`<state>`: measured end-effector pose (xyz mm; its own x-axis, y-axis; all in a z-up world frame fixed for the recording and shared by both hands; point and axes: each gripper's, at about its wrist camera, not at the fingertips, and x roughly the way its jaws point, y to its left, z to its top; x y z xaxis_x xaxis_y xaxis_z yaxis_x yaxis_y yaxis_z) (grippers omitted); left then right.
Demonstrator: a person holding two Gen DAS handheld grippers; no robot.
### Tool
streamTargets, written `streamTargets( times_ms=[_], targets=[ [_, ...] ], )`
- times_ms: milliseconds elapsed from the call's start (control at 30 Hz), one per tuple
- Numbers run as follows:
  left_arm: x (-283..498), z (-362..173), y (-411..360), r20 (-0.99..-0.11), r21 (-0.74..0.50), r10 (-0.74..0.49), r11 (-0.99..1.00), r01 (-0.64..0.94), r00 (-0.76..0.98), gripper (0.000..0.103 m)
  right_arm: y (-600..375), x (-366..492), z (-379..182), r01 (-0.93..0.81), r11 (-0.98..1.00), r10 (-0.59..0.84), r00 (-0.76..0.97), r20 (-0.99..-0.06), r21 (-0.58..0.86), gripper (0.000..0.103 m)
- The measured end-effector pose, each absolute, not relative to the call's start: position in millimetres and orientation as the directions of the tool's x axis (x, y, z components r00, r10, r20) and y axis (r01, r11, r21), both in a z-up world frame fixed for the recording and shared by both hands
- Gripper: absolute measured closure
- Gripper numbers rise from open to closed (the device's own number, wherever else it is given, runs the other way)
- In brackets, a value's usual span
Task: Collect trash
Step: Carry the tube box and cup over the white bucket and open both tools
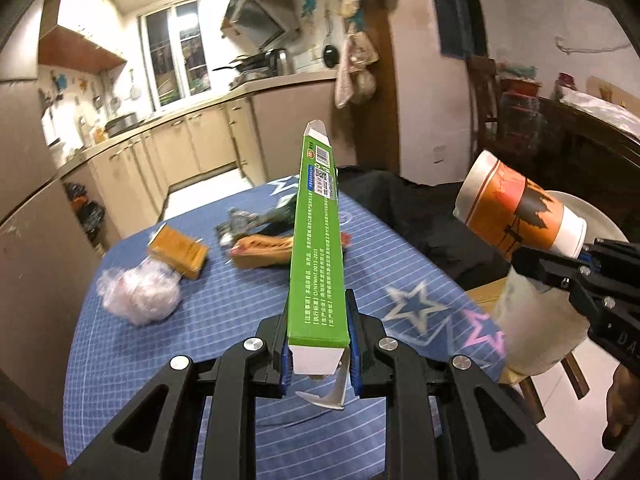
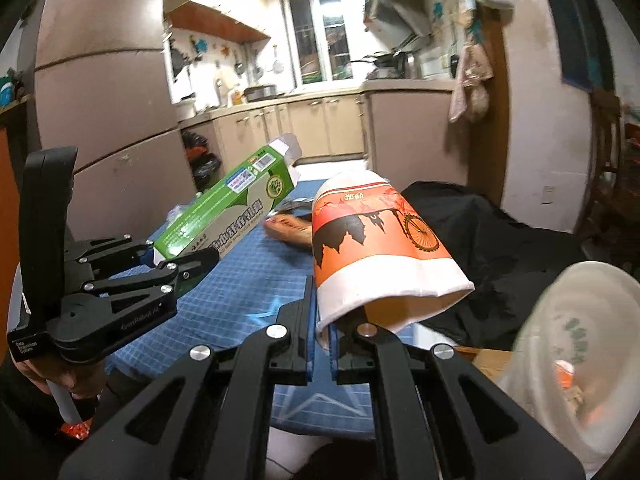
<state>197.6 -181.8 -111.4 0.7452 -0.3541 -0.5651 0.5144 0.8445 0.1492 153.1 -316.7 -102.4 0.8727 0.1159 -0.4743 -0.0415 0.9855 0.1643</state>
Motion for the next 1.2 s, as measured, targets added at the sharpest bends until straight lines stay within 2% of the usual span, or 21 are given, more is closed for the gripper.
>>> streamTargets(
  times_ms=[267, 767, 1200],
  targets=[
    [185, -103, -236, -0.559, 0.161, -0.439, 0.775, 0.611, 0.704, 0.08, -363, 124, -90, 0.073, 0.986, 0.001, 0.899, -0.437, 0.152, 0.099],
    [150, -97, -352, -0.56, 0.208, -0.582, 0.59, 0.78, 0.59, 0.08, -441, 68, -85, 0.305, 0.944, -0.228, 0.877, -0.424, 0.124, 0.099],
    [129, -106, -414, -0.586, 0.211, -0.645, 0.464, 0.86, 0.491, 0.08, -485, 38, -95, 0.414, 0.905, -0.336, 0.835, -0.435, 0.097, 0.099]
  ],
)
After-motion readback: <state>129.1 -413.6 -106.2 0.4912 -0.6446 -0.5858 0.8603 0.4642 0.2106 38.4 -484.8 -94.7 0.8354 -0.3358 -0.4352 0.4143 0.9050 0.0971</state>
